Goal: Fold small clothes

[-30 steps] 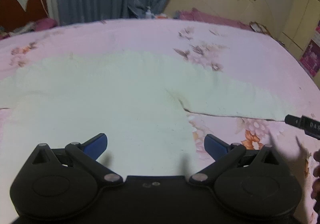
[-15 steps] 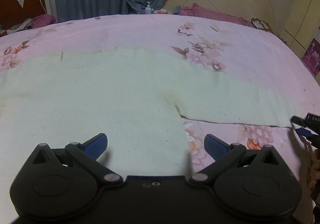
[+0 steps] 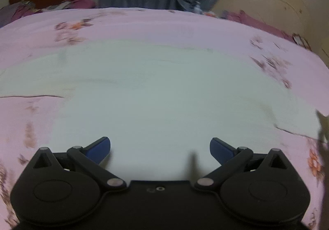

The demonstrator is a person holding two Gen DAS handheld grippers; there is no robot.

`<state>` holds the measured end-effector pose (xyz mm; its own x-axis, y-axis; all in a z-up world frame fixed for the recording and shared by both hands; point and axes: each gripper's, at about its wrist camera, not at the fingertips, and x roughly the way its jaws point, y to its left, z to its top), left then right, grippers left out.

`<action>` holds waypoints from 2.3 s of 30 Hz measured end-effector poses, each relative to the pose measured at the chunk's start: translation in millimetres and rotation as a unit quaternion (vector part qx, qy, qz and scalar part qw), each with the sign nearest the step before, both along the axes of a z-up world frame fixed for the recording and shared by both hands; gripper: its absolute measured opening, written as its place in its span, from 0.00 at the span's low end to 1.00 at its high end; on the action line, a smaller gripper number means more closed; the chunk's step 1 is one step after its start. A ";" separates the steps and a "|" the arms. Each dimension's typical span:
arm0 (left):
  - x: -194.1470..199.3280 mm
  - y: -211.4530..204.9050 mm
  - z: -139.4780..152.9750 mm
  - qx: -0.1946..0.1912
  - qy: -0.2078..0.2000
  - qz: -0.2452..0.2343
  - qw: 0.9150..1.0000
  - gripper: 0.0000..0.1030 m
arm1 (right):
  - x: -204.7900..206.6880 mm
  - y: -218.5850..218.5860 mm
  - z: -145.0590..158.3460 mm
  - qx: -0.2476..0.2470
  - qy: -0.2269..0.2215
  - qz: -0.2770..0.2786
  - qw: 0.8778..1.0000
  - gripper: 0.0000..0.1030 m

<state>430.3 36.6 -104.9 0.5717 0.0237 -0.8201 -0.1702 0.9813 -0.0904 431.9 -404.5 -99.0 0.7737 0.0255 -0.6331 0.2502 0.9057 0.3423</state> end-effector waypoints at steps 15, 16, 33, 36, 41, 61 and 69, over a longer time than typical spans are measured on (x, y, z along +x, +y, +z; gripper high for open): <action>-50.2 154.5 5.0 -0.001 -0.047 0.032 0.998 0.85 | 54.2 353.9 5.6 -0.046 -0.010 0.279 0.959 0.03; -53.0 160.8 4.8 -0.003 -0.047 0.037 0.998 0.85 | 55.1 370.6 1.2 -0.046 -0.005 0.293 0.955 0.03; 27.5 121.4 -19.6 -0.130 -0.063 -0.064 0.987 0.45 | 11.1 356.1 -26.2 -0.085 0.020 0.291 0.953 0.43; 63.5 109.3 -42.4 -0.140 -0.040 -0.065 0.987 0.37 | 2.7 303.8 -35.5 -0.065 0.049 0.231 0.970 0.39; 83.4 100.3 -50.8 -0.151 -0.045 -0.051 0.986 0.15 | -2.4 248.5 -43.8 -0.040 0.065 0.166 0.983 0.39; 54.1 170.6 -37.0 -0.108 -0.086 -0.013 0.990 0.03 | 11.9 211.3 -49.6 -0.010 0.062 0.127 0.990 0.17; 50.8 169.2 -49.5 -0.118 -0.075 -0.020 0.990 0.17 | 7.7 211.3 -41.1 -0.030 0.059 0.127 0.990 0.17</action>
<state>481.1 205.8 -154.4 0.6848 -0.1831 -0.7053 -0.0994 0.9354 -0.3393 439.5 -193.2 -140.1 0.6687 0.1683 -0.7243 0.0475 0.9624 0.2675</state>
